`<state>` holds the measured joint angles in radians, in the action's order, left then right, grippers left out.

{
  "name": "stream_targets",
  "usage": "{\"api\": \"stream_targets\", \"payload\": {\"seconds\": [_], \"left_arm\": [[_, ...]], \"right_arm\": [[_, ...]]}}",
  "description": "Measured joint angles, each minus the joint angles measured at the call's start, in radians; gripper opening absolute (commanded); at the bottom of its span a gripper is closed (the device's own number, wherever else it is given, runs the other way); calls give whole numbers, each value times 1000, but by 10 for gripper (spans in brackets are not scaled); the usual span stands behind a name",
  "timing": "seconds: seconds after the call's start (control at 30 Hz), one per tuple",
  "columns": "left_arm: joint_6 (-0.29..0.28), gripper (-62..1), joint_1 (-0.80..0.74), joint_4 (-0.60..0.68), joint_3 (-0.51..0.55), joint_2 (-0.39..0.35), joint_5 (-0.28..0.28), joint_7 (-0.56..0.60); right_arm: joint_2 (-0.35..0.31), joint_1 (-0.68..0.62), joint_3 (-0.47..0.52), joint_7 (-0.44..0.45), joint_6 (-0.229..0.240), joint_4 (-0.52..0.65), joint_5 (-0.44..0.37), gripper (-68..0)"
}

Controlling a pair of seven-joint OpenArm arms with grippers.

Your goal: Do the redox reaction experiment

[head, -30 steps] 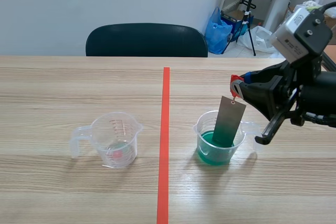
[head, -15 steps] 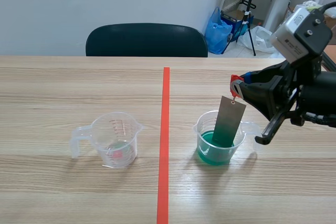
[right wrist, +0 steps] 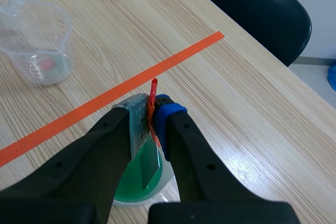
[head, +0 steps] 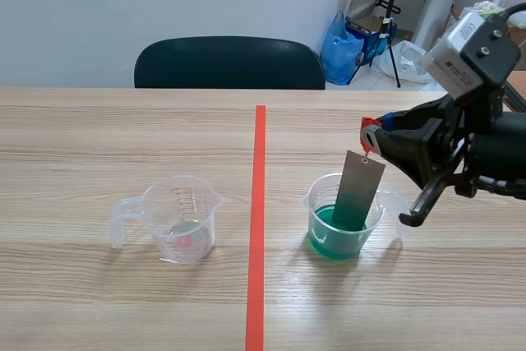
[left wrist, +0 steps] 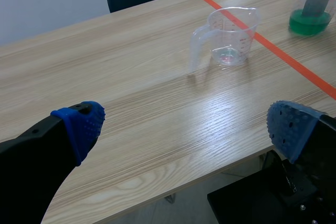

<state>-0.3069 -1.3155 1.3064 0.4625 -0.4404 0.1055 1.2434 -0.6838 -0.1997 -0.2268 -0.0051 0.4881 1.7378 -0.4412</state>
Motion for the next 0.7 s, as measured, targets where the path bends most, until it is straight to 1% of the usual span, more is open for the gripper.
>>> {"api": "stream_targets", "payload": {"seconds": [0.2,0.3,0.4,0.6,0.7], "left_arm": [[0,14,0,0,0,0,0,0],[0,14,0,0,0,0,0,0],[0,14,0,0,0,0,0,0],[0,14,0,0,0,0,0,0],[0,14,0,0,0,0,0,0]], "right_arm": [[0,0,0,-8,7,4,-1,-669],[0,0,0,-34,7,22,-2,-669],[0,0,0,-76,7,51,-34,-669],[0,0,0,-119,7,113,-39,-669],[0,0,0,-162,7,131,-73,-669]]}}
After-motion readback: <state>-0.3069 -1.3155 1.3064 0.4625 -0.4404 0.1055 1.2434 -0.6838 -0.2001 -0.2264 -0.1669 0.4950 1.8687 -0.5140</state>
